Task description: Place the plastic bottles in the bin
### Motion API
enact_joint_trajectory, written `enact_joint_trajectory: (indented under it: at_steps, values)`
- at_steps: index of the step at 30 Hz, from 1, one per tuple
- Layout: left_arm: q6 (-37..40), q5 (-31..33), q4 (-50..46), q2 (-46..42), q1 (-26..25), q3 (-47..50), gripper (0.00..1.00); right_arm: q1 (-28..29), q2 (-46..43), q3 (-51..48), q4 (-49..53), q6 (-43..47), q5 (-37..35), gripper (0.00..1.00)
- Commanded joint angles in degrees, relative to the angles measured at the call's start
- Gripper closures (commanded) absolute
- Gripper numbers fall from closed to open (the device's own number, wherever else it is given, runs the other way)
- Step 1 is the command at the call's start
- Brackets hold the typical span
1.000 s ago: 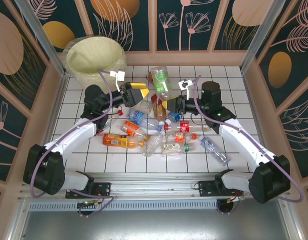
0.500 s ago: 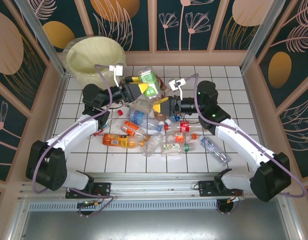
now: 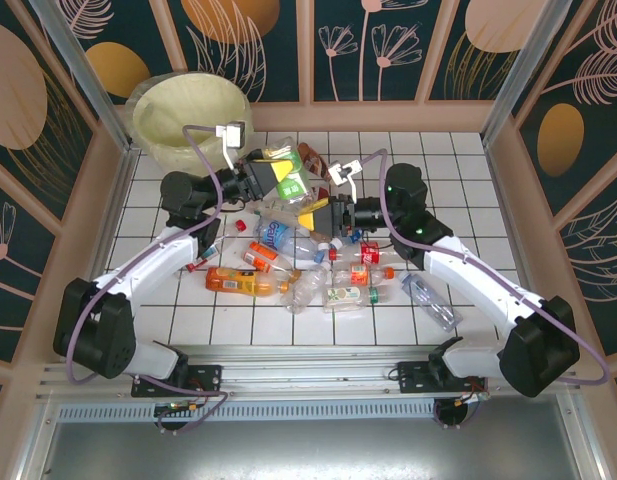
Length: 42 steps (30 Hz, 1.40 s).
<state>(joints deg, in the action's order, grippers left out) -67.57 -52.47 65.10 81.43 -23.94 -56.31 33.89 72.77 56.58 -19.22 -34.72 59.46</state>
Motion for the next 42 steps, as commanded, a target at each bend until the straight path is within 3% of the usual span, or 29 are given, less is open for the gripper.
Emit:
enact_joint_trajectory:
  at_steps: [1, 7, 14, 21, 27, 29, 33, 35, 38, 42]
  values:
    - [2.8, -1.2, -0.5, -2.9, -0.3, 0.2, 0.23, -0.7, -1.5, 0.2, -2.4, -0.7, -1.5, 0.61]
    - [11.3, -0.4, -13.1, -5.5, -0.3, -1.6, 0.21, -1.1, -2.4, 0.1, -1.1, 0.3, -0.6, 0.61]
    - [17.7, -4.8, -25.2, -5.9, -0.2, -7.6, 0.24, -1.2, -4.0, 0.3, 3.5, 4.2, 0.6, 0.61]
    - [19.2, -4.9, -29.4, -6.3, -0.1, -9.1, 0.24, -1.2, -4.3, 0.1, 4.3, 5.1, 1.0, 0.62]
    - [19.1, -4.7, -29.7, -6.1, 0.1, -9.8, 0.41, -1.1, -4.5, 0.0, 4.1, 4.9, 1.0, 0.6]
    - [19.1, -4.7, -29.7, -6.0, 0.1, -9.9, 0.42, -1.1, -4.8, 0.1, 3.9, 4.8, 0.8, 0.55]
    - [19.8, -3.7, -32.1, -6.1, 1.3, -11.2, 0.43, -1.1, -5.7, 0.0, 3.8, 5.4, 0.0, 0.29]
    - [22.4, -2.4, -37.7, -6.1, 2.8, -13.1, 0.42, -1.3, -6.6, -0.2, 5.0, 6.6, -0.6, 0.19]
    - [27.6, 0.5, -48.6, -6.0, 6.2, -17.5, 0.42, -1.9, -8.5, 0.0, 9.0, 9.4, -2.2, 0.12]
    - [38.2, 7.5, -67.8, -3.5, 9.9, -27.8, 0.43, -2.3, -10.6, 1.1, 15.3, 12.7, -5.3, 0.11]
